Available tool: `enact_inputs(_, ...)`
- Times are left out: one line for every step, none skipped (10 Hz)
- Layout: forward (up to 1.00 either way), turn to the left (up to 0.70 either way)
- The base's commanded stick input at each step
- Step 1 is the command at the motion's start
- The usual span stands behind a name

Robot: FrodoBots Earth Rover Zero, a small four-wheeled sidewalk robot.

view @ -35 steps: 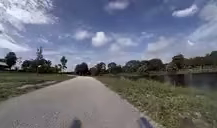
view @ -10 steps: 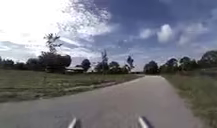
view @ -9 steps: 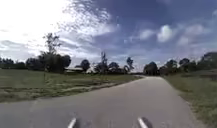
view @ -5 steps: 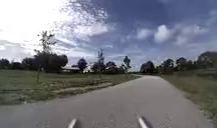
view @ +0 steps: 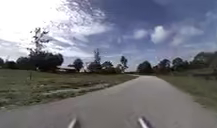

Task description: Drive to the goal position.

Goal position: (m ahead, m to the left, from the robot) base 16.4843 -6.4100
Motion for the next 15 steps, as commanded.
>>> enact_inputs(0.69, 0.03)
enact_inputs(0.69, 0.03)
enact_inputs(0.69, 0.03)
enact_inputs(0.69, 0.03)
enact_inputs(0.69, 0.03)
enact_inputs(0.69, 0.03)
enact_inputs(0.69, 0.03)
enact_inputs(0.69, 0.03)
enact_inputs(0.69, 0.03)
enact_inputs(0.69, 0.03)
enact_inputs(0.69, 0.03)
enact_inputs(0.69, 0.03)
enact_inputs(0.69, 0.03)
enact_inputs(0.69, 0.03)
enact_inputs(0.69, 0.03)
